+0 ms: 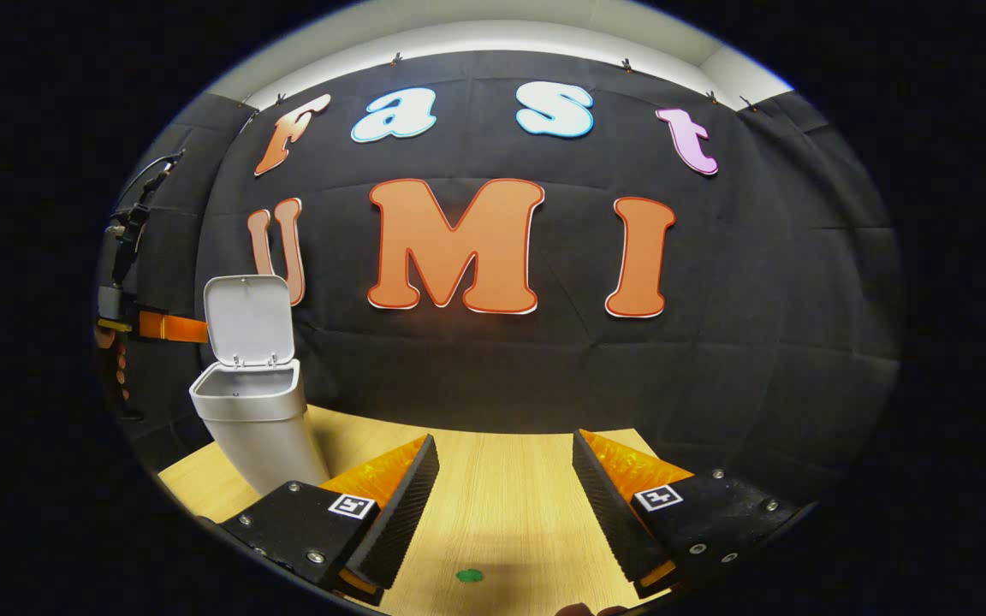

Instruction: Press the lid of the desktop garbage bin to open it, pick up the crumpled paper on the desktop and throw it into the bin, then pick up the pop can on the desktop and drop it into the bin, and finally close the garbage bin lid.

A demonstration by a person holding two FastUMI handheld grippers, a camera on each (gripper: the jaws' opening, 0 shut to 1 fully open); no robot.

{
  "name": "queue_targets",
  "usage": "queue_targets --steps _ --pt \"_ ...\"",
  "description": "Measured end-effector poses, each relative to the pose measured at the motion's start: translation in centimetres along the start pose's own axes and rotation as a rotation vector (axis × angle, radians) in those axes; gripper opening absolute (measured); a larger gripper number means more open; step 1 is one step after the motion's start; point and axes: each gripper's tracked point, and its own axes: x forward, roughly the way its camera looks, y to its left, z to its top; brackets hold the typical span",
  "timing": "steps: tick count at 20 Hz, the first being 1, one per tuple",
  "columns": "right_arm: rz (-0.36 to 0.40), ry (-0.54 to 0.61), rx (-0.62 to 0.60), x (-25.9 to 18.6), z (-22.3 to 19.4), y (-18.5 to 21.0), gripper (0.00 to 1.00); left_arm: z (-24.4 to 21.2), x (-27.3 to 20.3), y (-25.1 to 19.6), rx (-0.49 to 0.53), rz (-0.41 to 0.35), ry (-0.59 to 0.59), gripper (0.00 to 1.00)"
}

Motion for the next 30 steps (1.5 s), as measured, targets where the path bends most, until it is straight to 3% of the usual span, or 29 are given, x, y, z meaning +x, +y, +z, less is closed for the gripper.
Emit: queue_targets --steps 2,5,7,9,14,21,25,30 --pt "-0.012 -0.010 0.013 -0.2 0.3 -0.4 0.94 -0.3 -0.2 -0.4 -0.002 -0.012 -0.017 0.19" --pt "-0.018 -0.007 0.015 -0.4 0.1 -0.8 0.94 -0.6 -0.6 -1.0 -0.019 -0.024 -0.031 0.78" --pt "-0.018 0.007 0.019 -0.5 -0.3 -1.0 0.94 -0.7 -0.8 -1.3 -0.015 -0.029 -0.051 0.82" --pt "-0.015 0.033 0.017 -0.4 -1.0 -1.0 0.94 -1.0 -1.1 -1.5 -0.007 -0.030 -0.060 0.97" --pt "0.033 0.128 0.007 0.1 -4.3 0.1 0.94 -2.3 -1.5 -1.8 -0.002 -0.043 -0.055 0.94" --pt "0.068 0.427 -0.037 1.3 -17.0 1.4 0.95 -3.5 -2.7 -0.8 0.072 -0.054 -0.060 0.94" --pt "0.088 0.607 0.015 1.0 -25.0 3.1 0.95 -5.1 -2.9 1.0 0.084 -0.042 -0.020 0.94" --pt "0.101 0.705 -0.005 2.3 -28.5 3.4 0.95 -6.4 -2.6 2.9 0.047 -0.022 0.014 0.94"
